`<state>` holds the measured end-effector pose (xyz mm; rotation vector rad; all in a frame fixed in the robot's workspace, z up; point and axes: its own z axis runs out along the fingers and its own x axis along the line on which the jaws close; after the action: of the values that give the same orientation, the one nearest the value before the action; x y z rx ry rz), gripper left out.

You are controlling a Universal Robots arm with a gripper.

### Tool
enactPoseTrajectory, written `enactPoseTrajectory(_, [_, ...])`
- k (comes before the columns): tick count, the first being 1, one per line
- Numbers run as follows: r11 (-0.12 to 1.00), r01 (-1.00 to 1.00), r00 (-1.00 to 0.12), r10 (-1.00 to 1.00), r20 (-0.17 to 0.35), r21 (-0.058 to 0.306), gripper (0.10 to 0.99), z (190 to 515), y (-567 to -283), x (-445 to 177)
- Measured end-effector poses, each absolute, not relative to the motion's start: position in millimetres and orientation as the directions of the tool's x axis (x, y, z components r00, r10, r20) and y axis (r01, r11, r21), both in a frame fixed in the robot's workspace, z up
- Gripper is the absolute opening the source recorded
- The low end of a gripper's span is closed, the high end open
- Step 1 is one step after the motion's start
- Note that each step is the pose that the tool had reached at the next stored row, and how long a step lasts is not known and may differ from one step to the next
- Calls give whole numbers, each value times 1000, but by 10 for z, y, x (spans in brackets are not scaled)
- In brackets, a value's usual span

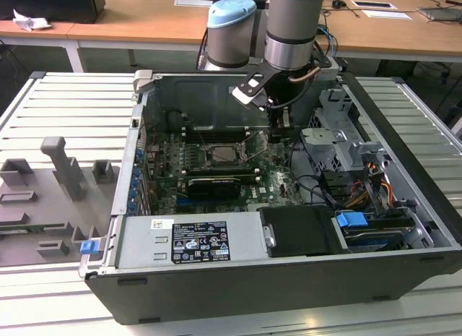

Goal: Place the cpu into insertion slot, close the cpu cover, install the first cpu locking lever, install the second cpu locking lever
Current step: 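Close the cpu cover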

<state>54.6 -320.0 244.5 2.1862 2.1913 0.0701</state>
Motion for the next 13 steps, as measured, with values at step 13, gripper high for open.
enactPoseTrajectory(13, [3,998,-3,1000,0,64,106,2444,-3200,426])
